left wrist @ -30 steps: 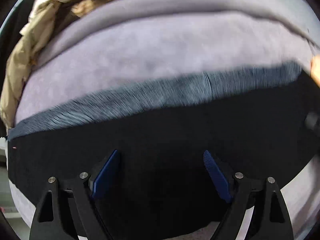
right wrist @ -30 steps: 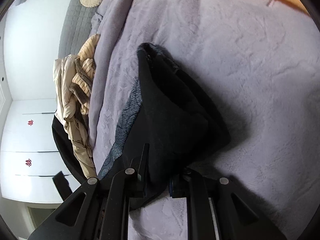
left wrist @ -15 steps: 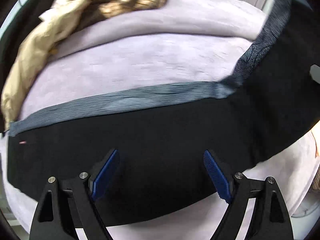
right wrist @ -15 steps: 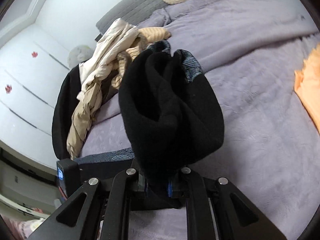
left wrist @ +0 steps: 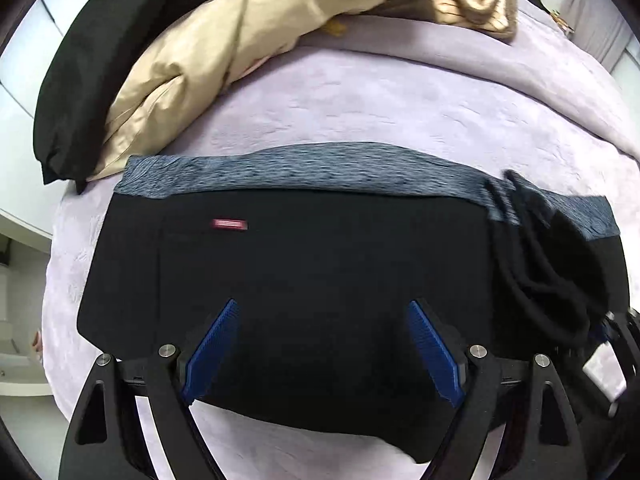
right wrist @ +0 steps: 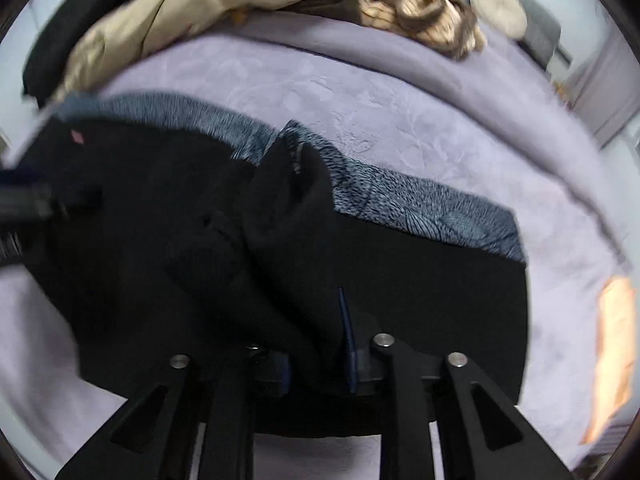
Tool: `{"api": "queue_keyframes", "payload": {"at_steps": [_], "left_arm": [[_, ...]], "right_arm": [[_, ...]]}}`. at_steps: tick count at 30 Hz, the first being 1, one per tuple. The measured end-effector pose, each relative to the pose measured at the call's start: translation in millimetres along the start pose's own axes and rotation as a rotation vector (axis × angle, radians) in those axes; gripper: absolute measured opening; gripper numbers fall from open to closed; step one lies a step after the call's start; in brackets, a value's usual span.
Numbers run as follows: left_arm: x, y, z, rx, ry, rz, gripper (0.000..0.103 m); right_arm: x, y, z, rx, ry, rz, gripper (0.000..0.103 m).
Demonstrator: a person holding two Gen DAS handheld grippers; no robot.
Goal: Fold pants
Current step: 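Lower the hem end onto the waistband and open the right gripper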
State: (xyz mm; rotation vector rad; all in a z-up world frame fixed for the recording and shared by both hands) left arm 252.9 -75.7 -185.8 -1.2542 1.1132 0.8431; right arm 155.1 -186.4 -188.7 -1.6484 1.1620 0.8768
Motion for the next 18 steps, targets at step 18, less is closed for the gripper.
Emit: {"api": "queue_keyframes", "payload": {"at_steps": [18], "left_arm": [[-38.0,29.9,-157.2,0.248,0.431,0.223,0.079]], "right_arm": [[-37.6,83.6,-120.3,0.482,-0.400,-0.079,0.045]]}}
Point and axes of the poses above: each gripper's, at about its wrist camera, not at the fingertips, and x roughly the way its jaws point, z to its left, y to its underside, the point moved 10 cm from there along x, roughly the way its jaws point, and after that the axes turned 14 degrees about -x, right-handed, at the moved point
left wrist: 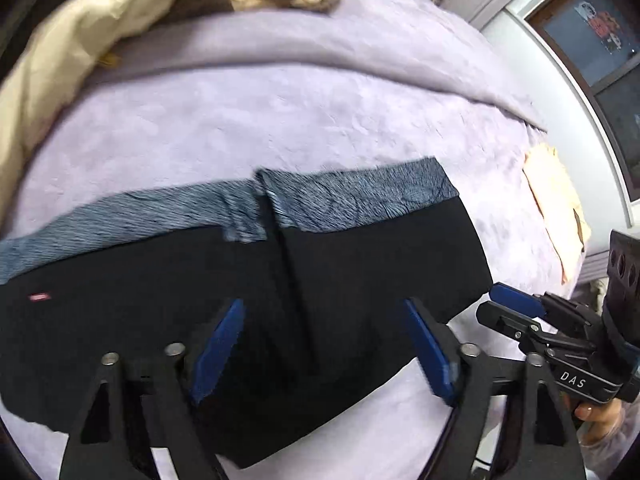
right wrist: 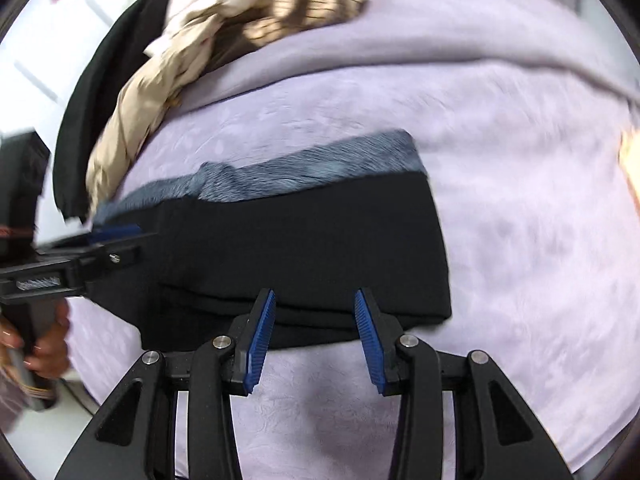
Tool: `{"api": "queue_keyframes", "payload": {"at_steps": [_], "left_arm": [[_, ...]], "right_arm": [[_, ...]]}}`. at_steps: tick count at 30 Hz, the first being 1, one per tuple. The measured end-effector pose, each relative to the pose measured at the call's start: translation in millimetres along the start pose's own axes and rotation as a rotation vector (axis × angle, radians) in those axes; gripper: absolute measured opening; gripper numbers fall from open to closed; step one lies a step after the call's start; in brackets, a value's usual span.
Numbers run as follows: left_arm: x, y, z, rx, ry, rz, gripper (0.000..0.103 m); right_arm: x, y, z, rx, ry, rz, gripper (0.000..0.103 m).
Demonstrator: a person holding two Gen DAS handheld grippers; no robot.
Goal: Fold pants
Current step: 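Lower the hem end onto the waistband and open the right gripper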
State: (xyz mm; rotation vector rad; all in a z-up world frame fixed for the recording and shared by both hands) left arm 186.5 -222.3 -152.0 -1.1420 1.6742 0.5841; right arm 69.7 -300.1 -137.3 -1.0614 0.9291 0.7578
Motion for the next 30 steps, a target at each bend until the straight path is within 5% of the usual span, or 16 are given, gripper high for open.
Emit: {"api": "queue_keyframes", "payload": {"at_steps": [2,4,8,13,21,27,30], "left_arm": [[15.4,-5.0,8.7,-0.019,0.008,0.042,0.063],[25.0,-2.2,7.3,-0.012,-0.005,0.082,0.034],[23.3,2.7,-1.6,0.017,0.017,0.117,0.017],[31.7,25.7,26.9,0.038,-0.098,0.130,0.008],[39.3,28.5,41.5,-0.021,-0.109,0.108,0.008],[38.0,29.6,44.4,-0.046,-0.127,0.083,0.008],[11.6,25.6,55.1,-0.074,-0.178,0.002,0.009]], "right_arm": [[2.3,7.0,-8.6,0.018,-0.003,0.007,0.045],[7.4,16.7,-1.9,0.025,-0.011,0.013,0.045],[10.5,18.2,-7.8,0.070,-0.066,0.026,0.043],[-3.3,11.9,-1.9,0.042,-0.126,0.003,0.043],[5.7,-25.4,-57.3,0.069,-0.160,-0.014,0.054],[72.7,-13.2,-88.4,0.277,-0.433,0.138,0.053],[72.5,-9.4,-70.3,0.250,-0.441,0.121,0.052]]}}
Point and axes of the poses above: each gripper's, at about its wrist camera, not at the fingertips, and x roughly the way its jaws point, z to its left, y to its underside, the point moved 10 cm from there along x, roughly the way its jaws point, and after that the axes turned 14 degrees about -x, right-handed, at the moved point
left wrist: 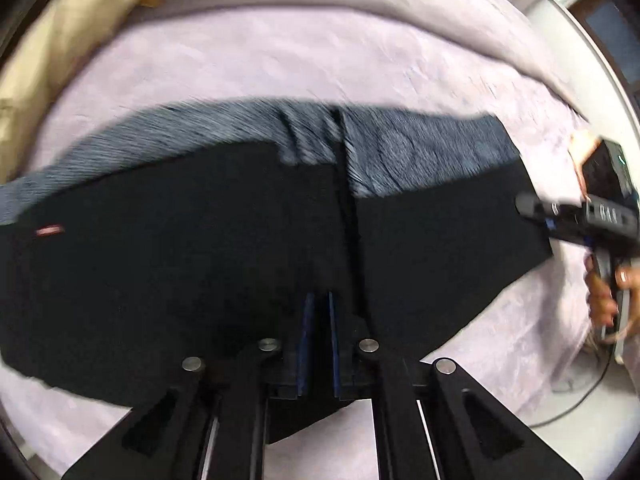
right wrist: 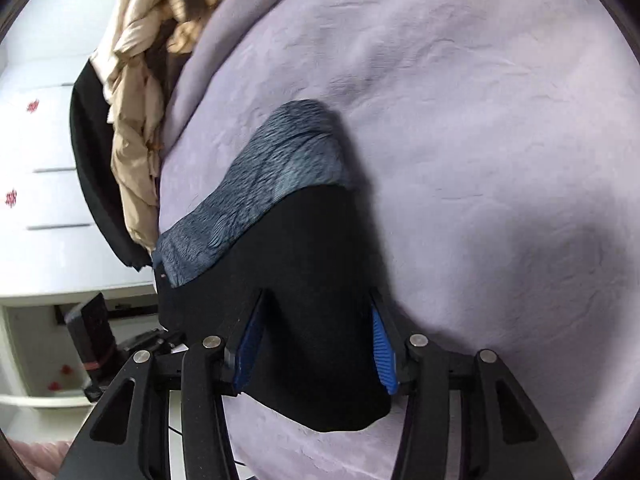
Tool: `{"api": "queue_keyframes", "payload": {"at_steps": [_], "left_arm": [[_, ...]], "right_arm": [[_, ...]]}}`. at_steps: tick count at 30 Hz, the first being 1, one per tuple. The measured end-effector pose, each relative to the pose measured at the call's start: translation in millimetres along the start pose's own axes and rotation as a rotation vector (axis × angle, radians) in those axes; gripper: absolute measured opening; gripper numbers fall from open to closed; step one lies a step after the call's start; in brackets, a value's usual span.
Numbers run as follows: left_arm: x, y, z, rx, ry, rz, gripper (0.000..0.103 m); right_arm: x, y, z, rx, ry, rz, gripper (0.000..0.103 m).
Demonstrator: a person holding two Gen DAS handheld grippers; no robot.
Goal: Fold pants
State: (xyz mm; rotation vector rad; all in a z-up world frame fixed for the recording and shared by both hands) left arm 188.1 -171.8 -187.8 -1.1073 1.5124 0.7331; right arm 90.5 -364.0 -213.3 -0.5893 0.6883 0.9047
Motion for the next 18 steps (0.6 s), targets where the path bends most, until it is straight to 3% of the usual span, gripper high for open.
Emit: {"api": "queue_keyframes", "payload": {"at_steps": [4,8,9,10,12,15,18], "left_arm": [[-20.4,-9.6,-2.9,-0.020,-0.023,-0.049,0.009],[-18.2,-23.9,-42.6,0.021,0.012,-0.077,0.010],[-13.2,-28.2,-53.9,0.028,0.011,-0.081,0.022],[-7.3,-32.1,-64.3,0.032,0.015,-0.091,0.041],[2.1,-39.8,-79.9,0.044,0.000,-0.126,0.055],[22.0,-45.5,-80.6,0.075,-0.115,-0.147,0.054],[26.9,-42.4,-77.4,0.125,-0.147,-0.171,0.054]], "right_arm": [[2.3,0.1,15.5,-0.093,0.086,0.027,0.052],[1.8,-3.2,24.3,-0.142,0.128,0.051,0.055],[-1.5,-6.1,24.4,-0.134,0.129,0.046,0.055],[-6.4,-10.7,22.7,-0.123,0.133,0.029,0.055],[-19.1,-25.6,16.2,-0.110,0.151,-0.032,0.055],[-23.2,-47.4,-3.2,-0.054,0.156,-0.067,0.055],[-4.4,-64.2,-15.7,-0.011,0.147,-0.060,0.055]]}}
Point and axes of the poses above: each gripper's, at about its wrist camera, not at the fingertips, and x roughly the way its jaws point, z to its left, y to its underside, the point moved 10 cm from there along x, roughly the way its jaws point, and after that the axes turned 14 degrees about -x, right-handed, at the moved point
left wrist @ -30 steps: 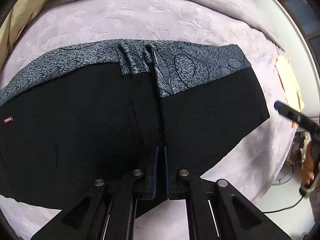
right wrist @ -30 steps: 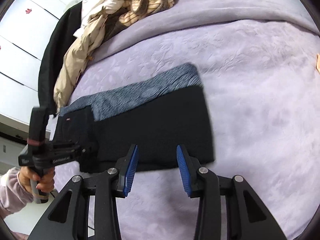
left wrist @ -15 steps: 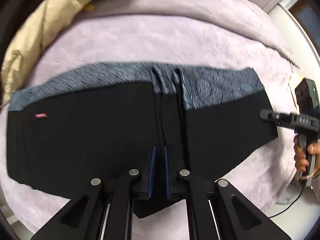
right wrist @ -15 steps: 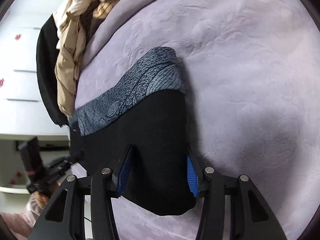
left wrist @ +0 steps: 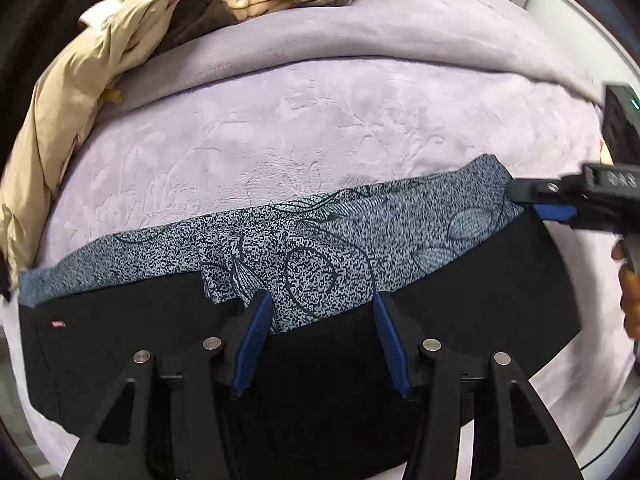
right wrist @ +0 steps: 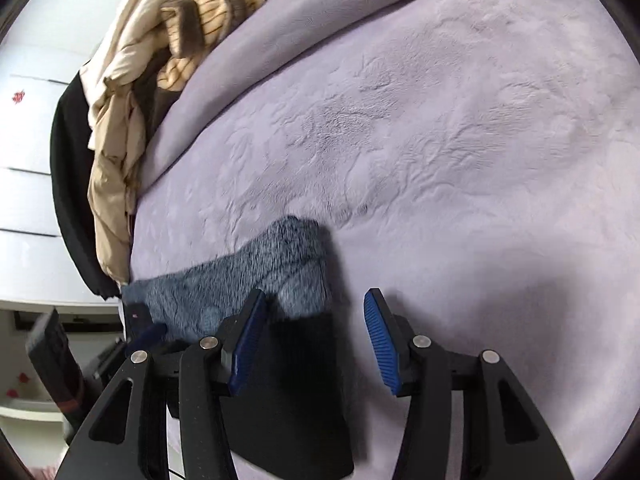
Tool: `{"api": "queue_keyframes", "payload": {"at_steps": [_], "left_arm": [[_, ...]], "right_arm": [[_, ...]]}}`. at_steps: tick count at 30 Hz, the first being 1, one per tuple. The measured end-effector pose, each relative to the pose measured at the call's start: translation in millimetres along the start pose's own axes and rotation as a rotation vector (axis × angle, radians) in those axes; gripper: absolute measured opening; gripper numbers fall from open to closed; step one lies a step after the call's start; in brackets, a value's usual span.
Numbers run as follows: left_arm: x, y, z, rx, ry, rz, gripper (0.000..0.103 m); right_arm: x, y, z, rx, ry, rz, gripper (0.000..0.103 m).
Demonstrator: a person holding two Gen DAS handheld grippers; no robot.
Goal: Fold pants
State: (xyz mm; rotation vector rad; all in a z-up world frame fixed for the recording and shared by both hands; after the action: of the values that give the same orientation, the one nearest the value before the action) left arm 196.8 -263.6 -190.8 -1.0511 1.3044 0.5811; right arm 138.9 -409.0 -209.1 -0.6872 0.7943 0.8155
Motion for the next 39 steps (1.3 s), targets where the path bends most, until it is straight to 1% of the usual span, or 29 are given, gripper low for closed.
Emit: {"api": "queue_keyframes", "payload": {"at_steps": [1,2,4,5,6,9,11,12,13,14,15,16,17,18,19,20,21,22,24,26,27,28,30,32,33,34,36,37,39], "left_arm": [[-0.3,2.6,0.0,0.024,-0.015,-0.007,0.054],[-0.7,4.4,-0.1,0.034,-0.022,-0.011,0.054],[-0.8,7.5,1.1,0.035,-0.026,-0.010,0.054],[-1.4,8.5,2.0,0.028,-0.023,-0.010,0.054],[-1.9,9.8,2.8,0.025,-0.020,-0.010,0.054],[-5.6,15.0,4.0,0.035,-0.022,-0.009,0.054],[-9.1,18.0,10.7,0.026,-0.033,-0.017,0.054],[-7.7,21.9,20.7,0.000,-0.046,0.000,0.055],[-4.5,25.4,26.6,-0.035,-0.023,0.021,0.055],[-3.7,27.3,34.2,-0.076,0.008,0.032,0.055],[-5.4,28.1,40.7,-0.095,0.005,0.029,0.056],[-7.3,29.8,47.0,-0.109,0.004,0.033,0.061],[-9.4,31.2,51.4,-0.123,0.009,0.035,0.061],[-12.2,32.7,56.5,-0.141,0.009,0.036,0.061],[-15.7,34.5,61.7,-0.161,0.012,0.038,0.061],[-19.1,35.9,66.8,-0.177,0.008,0.037,0.061],[-23.0,37.7,73.4,-0.191,-0.004,0.033,0.061],[-28.1,41.9,81.3,-0.204,-0.023,0.030,0.061],[-35.7,50.9,99.3,-0.233,-0.055,0.033,0.061],[-40.1,60.8,116.4,-0.266,-0.072,0.047,0.061],[-42.1,66.3,125.8,-0.281,-0.080,0.055,0.061],[-42.7,68.6,134.3,-0.293,-0.087,0.061,0.061],[-44.9,75.8,149.5,-0.319,-0.101,0.069,0.061],[-47.0,81.5,162.0,-0.353,-0.100,0.076,0.074],[-49.1,83.3,167.8,-0.376,-0.095,0.072,0.083],[-51.0,83.9,170.8,-0.386,-0.090,0.066,0.083],[-54.9,85.2,173.3,-0.394,-0.080,0.061,0.083],[-56.1,85.5,173.4,-0.396,-0.073,0.059,0.083],[-55.4,86.4,171.0,-0.395,-0.063,0.066,0.083]], "right_arm": [[10.2,0.2,2.3,-0.008,0.006,0.021,0.055],[24.7,4.3,8.7,-0.033,0.033,0.057,0.055],[37.4,10.3,22.7,-0.098,0.088,0.087,0.055],[38.8,12.6,27.9,-0.151,0.156,0.087,0.056],[37.2,12.9,34.4,-0.199,0.205,0.084,0.056],[20.8,12.8,44.3,-0.246,0.268,0.072,0.059],[-0.1,12.0,50.8,-0.295,0.346,0.029,0.059],[-14.3,13.8,56.0,-0.331,0.387,-0.003,0.059],[-24.1,17.3,60.9,-0.350,0.396,-0.028,0.059],[-31.5,20.8,66.9,-0.355,0.380,-0.048,0.059],[-34.5,28.1,77.9,-0.348,0.327,-0.053,0.059],[-32.3,32.4,87.0,-0.343,0.282,-0.047,0.059],[-29.8,35.8,93.3,-0.342,0.248,-0.040,0.059],[-21.5,38.4,106.4,-0.349,0.202,-0.028,0.059],[-10.1,38.4,121.6,-0.366,0.158,-0.015,0.056],[-0.4,37.7,134.9,-0.380,0.132,-0.009,0.048],[14.8,34.4,151.9,-0.399,0.095,0.003,0.044],[22.8,37.3,162.0,-0.405,0.079,0.008,0.041],[52.5,31.0,181.5,-0.399,0.056,0.022,0.039],[74.7,28.0,187.5,-0.356,0.029,0.042,0.033],[89.6,27.3,190.9,-0.322,0.007,0.060,0.033],[100.9,27.6,193.3,-0.307,0.007,0.075,0.033],[111.3,25.9,199.5,-0.336,0.051,0.077,0.033],[110.9,24.3,208.7,-0.386,0.072,0.079,0.033],[107.2,25.3,210.9,-0.400,0.062,0.080,0.033],[101.7,26.7,214.5,-0.413,0.047,0.081,0.033],[85.2,39.3,221.9,-0.429,-0.024,0.092,0.034],[80.7,44.0,223.0,-0.428,-0.022,0.093,0.034],[68.4,60.1,215.5,-0.431,0.039,0.098,0.034]]}}
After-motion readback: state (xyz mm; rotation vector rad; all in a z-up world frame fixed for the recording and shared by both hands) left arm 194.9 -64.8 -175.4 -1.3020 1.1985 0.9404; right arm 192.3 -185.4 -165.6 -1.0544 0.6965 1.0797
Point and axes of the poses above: each gripper's, at about its wrist camera, not at the fingertips, and x roughly the way its jaws point, z to its left, y to its underside, the point moved 10 cm from there along x, roughly the way its jaws point, and after that the axes turned 14 degrees about -x, right-handed, at the moved point
